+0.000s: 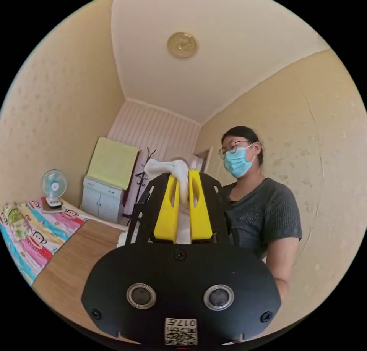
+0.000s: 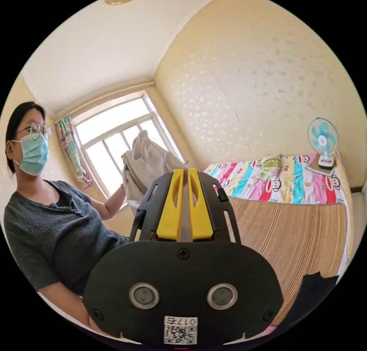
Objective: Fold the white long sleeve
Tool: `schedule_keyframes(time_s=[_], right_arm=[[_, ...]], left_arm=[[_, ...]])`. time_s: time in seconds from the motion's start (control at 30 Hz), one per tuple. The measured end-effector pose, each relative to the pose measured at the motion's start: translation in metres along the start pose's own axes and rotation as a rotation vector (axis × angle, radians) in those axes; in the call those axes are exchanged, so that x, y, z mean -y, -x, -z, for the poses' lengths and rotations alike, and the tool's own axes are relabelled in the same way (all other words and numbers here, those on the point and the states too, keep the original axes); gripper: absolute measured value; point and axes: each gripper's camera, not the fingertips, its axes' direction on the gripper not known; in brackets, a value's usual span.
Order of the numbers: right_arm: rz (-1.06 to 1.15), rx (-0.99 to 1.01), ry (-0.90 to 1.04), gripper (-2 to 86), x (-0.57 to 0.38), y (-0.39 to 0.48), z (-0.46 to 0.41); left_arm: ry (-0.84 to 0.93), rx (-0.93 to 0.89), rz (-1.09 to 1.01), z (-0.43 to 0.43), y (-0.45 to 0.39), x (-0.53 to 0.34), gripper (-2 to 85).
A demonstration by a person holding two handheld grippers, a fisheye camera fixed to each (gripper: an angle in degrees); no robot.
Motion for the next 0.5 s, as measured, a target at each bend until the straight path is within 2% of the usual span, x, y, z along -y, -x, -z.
schedule_keyframes(time_s=[0.03,0.1,0.17,0.27,0.33,0.43,0.5], right_arm=[[0.024,-0.022,-0.040,2.1,0.012,0.007,0.004],[0.035,-0.032,-0.108,2.0,0.026,0.012,0.009],[0.031,-0.004,-0.150,1.9,0.036,0.010,0.012],[0.017,0.048,-0.177,1.7,0.035,0.001,0.017],[0.021,0.140,-0.197,1.7,0.029,-0.009,0.024],[0.036,0.310,-0.269,1.7,0.027,-0.015,0.042],[0.070,0.343,-0.292,1.7,0.041,-0.009,0.050]], left_arm=[[0.033,0.059,0.027,0.002,0.000,0.002,3.8],[0.199,0.316,0.090,0.003,-0.001,0.007,3.2],[0.337,0.459,0.148,-0.006,0.004,0.005,2.7],[0.429,0.444,0.149,-0.033,0.008,-0.015,1.9],[0.396,0.396,0.165,-0.041,0.010,-0.027,1.6],[0.233,0.314,0.149,-0.038,-0.001,-0.033,1.3],[0.123,0.289,0.104,-0.035,-0.016,-0.019,1.3]])
